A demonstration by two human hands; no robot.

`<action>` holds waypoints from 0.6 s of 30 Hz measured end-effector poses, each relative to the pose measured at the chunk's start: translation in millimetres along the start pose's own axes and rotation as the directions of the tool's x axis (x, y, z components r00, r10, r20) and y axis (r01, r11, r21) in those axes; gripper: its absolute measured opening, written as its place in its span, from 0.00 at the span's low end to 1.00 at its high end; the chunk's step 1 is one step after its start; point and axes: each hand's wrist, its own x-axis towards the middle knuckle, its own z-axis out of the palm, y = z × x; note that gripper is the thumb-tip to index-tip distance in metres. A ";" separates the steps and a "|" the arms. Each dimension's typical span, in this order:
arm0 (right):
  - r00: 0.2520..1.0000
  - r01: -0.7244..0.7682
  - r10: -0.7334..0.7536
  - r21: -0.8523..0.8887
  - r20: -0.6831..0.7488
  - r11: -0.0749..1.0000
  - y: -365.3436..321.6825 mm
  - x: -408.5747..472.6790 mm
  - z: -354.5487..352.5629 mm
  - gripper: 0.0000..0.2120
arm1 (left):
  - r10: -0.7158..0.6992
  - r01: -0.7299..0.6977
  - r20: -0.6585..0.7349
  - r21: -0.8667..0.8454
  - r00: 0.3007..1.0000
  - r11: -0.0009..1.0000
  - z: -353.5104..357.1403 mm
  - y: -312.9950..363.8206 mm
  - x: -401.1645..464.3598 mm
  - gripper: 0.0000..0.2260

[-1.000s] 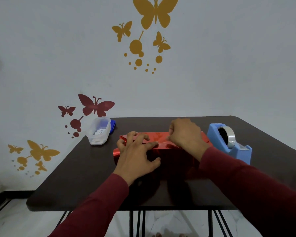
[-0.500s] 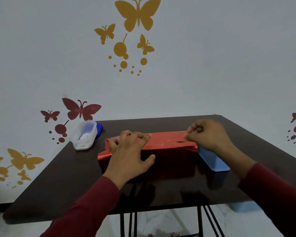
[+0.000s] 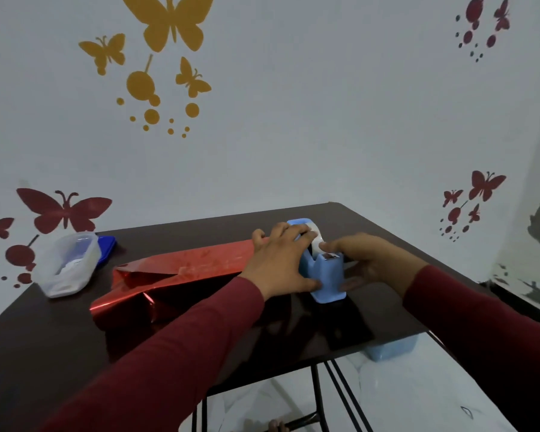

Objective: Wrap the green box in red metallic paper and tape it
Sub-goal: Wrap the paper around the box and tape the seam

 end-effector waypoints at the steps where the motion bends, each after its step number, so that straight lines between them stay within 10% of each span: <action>1: 1.000 -0.016 0.016 0.013 0.024 1.000 -2.5 0.7 0.5 0.20 | 0.006 -0.006 0.022 -0.001 1.000 1.000 1.1 -1.1 4.5 0.44; 8: 0.994 0.024 -0.046 0.216 0.098 0.976 -17.3 0.2 0.1 0.11 | 0.006 -0.005 0.104 -0.009 0.995 1.000 0.8 -8.1 17.6 0.52; 18: 0.931 0.366 -0.276 0.591 -0.241 0.719 51.2 -25.1 24.2 0.09 | 0.008 -0.011 0.170 0.016 0.985 1.000 0.9 -12.3 25.4 0.55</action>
